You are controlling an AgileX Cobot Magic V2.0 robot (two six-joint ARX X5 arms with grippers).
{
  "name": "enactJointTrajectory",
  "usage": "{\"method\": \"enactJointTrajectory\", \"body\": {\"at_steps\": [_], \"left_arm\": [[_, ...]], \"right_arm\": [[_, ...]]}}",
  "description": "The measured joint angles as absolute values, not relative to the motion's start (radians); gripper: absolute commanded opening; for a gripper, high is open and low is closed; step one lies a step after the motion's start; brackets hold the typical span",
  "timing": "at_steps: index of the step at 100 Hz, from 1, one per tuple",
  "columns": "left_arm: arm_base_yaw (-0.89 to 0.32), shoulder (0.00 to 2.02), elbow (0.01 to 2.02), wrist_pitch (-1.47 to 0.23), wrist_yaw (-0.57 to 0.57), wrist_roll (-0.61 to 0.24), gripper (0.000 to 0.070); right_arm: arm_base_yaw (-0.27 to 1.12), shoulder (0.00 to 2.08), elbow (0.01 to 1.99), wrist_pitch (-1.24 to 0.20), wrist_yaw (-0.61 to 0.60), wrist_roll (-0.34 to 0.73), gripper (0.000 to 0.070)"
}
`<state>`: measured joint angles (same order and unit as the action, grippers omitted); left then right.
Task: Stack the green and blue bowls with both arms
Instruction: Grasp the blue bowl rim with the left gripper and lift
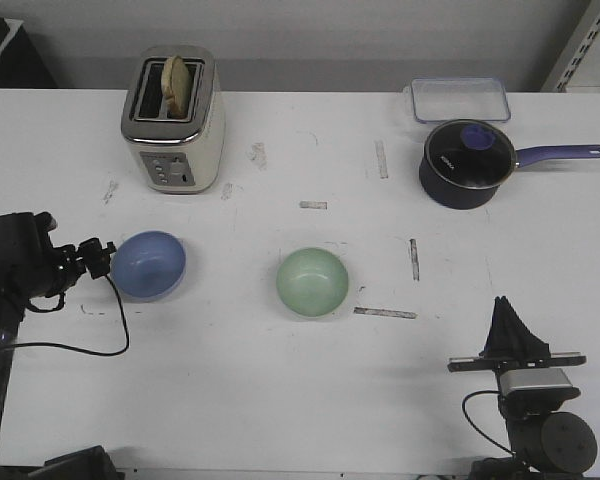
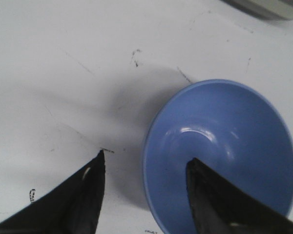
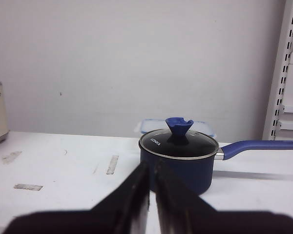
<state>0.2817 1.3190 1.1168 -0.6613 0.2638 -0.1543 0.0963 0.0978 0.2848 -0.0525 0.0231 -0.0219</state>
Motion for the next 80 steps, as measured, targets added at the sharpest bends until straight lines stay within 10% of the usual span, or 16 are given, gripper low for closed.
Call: {"method": "enactJointTrajectory", "body": {"at_steps": [80], "left_arm": [[0.219,1.558,1.117,-0.660,0.265,-0.147,0.0334]], "right_arm": [[0.096,0.098,0.285,-0.052,0.023,-0.022,0.0013]]}}
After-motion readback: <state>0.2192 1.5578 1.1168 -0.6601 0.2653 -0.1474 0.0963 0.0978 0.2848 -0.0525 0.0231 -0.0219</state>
